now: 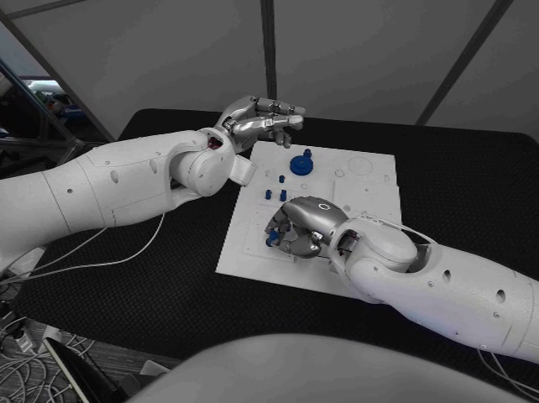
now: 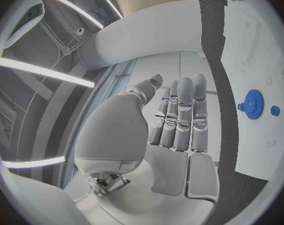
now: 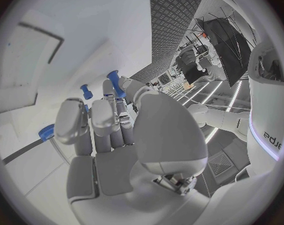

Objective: Assemble the parts on the task board

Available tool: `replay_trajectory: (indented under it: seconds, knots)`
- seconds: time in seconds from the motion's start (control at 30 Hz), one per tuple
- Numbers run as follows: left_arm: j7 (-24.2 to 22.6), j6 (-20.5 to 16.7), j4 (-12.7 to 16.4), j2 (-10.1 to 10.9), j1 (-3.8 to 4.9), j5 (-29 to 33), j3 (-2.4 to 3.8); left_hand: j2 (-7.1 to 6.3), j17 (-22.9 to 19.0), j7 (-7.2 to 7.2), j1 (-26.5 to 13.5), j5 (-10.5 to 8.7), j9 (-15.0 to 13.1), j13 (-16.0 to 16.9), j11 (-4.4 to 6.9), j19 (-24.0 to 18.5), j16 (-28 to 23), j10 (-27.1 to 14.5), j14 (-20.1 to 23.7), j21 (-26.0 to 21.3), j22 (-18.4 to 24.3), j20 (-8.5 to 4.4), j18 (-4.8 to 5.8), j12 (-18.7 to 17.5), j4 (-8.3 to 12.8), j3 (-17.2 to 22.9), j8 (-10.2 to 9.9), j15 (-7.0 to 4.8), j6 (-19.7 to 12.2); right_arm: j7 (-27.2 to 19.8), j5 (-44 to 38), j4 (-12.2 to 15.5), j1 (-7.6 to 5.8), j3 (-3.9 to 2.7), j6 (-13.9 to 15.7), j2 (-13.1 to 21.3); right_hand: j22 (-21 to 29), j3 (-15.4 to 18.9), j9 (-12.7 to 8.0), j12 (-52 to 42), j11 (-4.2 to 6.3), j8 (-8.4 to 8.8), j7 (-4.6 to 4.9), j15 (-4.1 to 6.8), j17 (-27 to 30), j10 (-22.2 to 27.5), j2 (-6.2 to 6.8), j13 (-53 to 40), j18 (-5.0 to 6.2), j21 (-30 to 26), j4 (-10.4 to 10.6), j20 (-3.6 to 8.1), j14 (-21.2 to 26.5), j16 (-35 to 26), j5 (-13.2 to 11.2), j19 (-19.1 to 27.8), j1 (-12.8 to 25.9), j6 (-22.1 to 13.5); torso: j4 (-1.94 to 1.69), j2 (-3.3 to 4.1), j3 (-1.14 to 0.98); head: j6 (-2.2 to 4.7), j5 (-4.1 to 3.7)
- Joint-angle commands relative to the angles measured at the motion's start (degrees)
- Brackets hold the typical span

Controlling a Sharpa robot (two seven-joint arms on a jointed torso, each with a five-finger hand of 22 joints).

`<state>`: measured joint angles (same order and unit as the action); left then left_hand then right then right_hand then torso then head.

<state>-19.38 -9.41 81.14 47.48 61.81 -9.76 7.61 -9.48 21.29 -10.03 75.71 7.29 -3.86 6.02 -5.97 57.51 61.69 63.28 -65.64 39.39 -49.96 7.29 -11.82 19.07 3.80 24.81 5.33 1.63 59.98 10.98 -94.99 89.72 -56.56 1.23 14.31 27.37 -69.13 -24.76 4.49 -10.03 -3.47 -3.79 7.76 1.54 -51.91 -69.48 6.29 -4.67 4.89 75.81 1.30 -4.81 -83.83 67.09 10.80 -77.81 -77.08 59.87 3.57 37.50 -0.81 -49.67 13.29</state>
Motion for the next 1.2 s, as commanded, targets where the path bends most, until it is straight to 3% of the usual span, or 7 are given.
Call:
replay_trajectory:
  seconds: [0.03,0.6,0.83,0.93,1.07,1.13,1.2]
  knots:
    - [-0.01,0.76,0.05,-0.06,0.11,0.14,0.05,0.54,-0.09,-0.1,-0.24,0.25,0.02,0.07,0.1,-0.22,0.1,-0.31,0.26,-0.2,0.07,0.23,1.42,0.28,0.0,-0.41,-0.07,-0.02,-0.49,1.46,-0.9,-0.1,0.03,0.07,-0.64,-0.06,0.04,0.46,-0.71,0.34,0.19,0.39,-0.14,-0.3,0.01,0.62,1.33,0.0,0.22,-0.07,0.16,-0.1,0.01,0.19,-0.41,0.23,0.14,-2.61,-0.03,0.01,-0.01,-0.05,-0.01]
    - [0.25,0.99,-0.08,0.01,0.11,0.14,0.04,0.57,-0.1,-0.13,-0.27,0.25,0.03,0.07,0.07,-0.22,0.11,-0.44,0.3,-0.23,0.08,0.24,1.42,0.35,-0.03,-0.45,-0.08,0.0,-0.58,1.93,-4.06,0.68,0.04,0.07,3.69,0.33,-0.04,1.61,-0.84,0.36,0.55,0.38,-1.29,0.0,0.15,0.72,2.89,-0.31,0.21,-0.02,0.42,0.15,0.06,0.19,-0.96,0.18,0.71,-6.22,0.03,0.01,-0.06,0.04,-0.09]
    - [0.27,1.04,-0.13,0.13,0.11,0.14,0.04,0.56,-0.1,-0.14,-0.28,0.24,0.03,0.07,0.06,-0.23,0.12,-0.5,0.32,-0.25,0.08,0.25,1.42,0.38,-0.03,-0.47,-0.08,0.02,-0.62,0.54,-3.96,2.63,0.16,0.06,9.66,1.85,-0.18,1.93,-0.59,-0.18,0.92,-0.06,-1.14,0.3,0.08,-0.35,2.98,-0.67,0.19,0.08,0.42,0.38,0.02,0.28,-0.59,0.05,0.39,-6.57,0.06,-0.03,-0.07,0.19,-0.44]
    - [0.25,1.03,-0.24,0.29,0.1,0.14,0.03,0.56,-0.1,-0.14,-0.28,0.24,0.03,0.07,0.06,-0.23,0.12,-0.5,0.32,-0.25,0.08,0.25,1.42,0.38,-0.03,-0.47,-0.08,0.02,-0.62,-1.6,-1.47,5.1,0.22,0.03,13.38,4.24,0.05,1.98,-0.25,-0.61,1.02,-0.74,-0.68,0.43,0.51,-1.4,2.93,-0.97,0.23,-0.07,0.38,0.53,0.1,0.01,-0.47,0.13,0.03,-4.73,0.16,-0.08,-0.02,0.45,-0.79]
    - [0.22,1.02,-0.36,0.48,0.1,0.14,0.01,0.56,-0.1,-0.14,-0.28,0.24,0.03,0.07,0.06,-0.23,0.12,-0.5,0.32,-0.25,0.08,0.25,1.42,0.38,-0.03,-0.47,-0.08,0.02,-0.62,-3.95,4.21,8.06,0.16,-0.02,15.69,7.97,0.87,2.23,0.31,-1.47,0.58,-2.12,-0.39,0.16,1.68,-3.21,2.69,-1.58,0.37,-0.68,0.69,0.41,0.41,-0.82,-0.47,0.6,0.09,-1.33,0.38,-0.24,0.0,0.83,-1.3]
    - [0.2,1.03,-0.37,0.61,0.1,0.14,-0.01,0.55,-0.11,-0.14,-0.27,0.24,0.03,0.07,0.05,-0.23,0.13,-0.54,0.34,-0.26,0.09,0.26,1.43,0.41,-0.02,-0.49,-0.08,0.02,-0.64,-4.67,10.01,9.81,-0.21,-0.07,15.16,10.76,0.75,2.66,0.64,-2.32,0.64,-3.03,-0.07,0.12,1.39,-4.51,2.6,-2.19,0.35,-0.61,1.09,0.35,0.31,-0.64,-0.32,0.5,0.49,0.68,0.55,-0.38,0.02,0.96,-1.52]
    - [0.16,1.06,-0.33,0.74,0.1,0.14,-0.07,0.55,-0.11,-0.14,-0.27,0.24,0.03,0.07,0.05,-0.23,0.13,-0.54,0.34,-0.26,0.09,0.26,1.43,0.41,-0.02,-0.49,-0.08,0.02,-0.64,-4.38,15.35,11.15,-0.82,-0.18,11.59,13.46,0.81,3.61,0.72,-3.64,0.87,-3.43,-0.25,0.28,1.38,-5.88,2.79,-3.15,0.38,-0.66,1.86,0.38,0.26,-0.62,0.11,0.5,1.54,1.35,0.75,-0.52,0.03,1.07,-1.95]
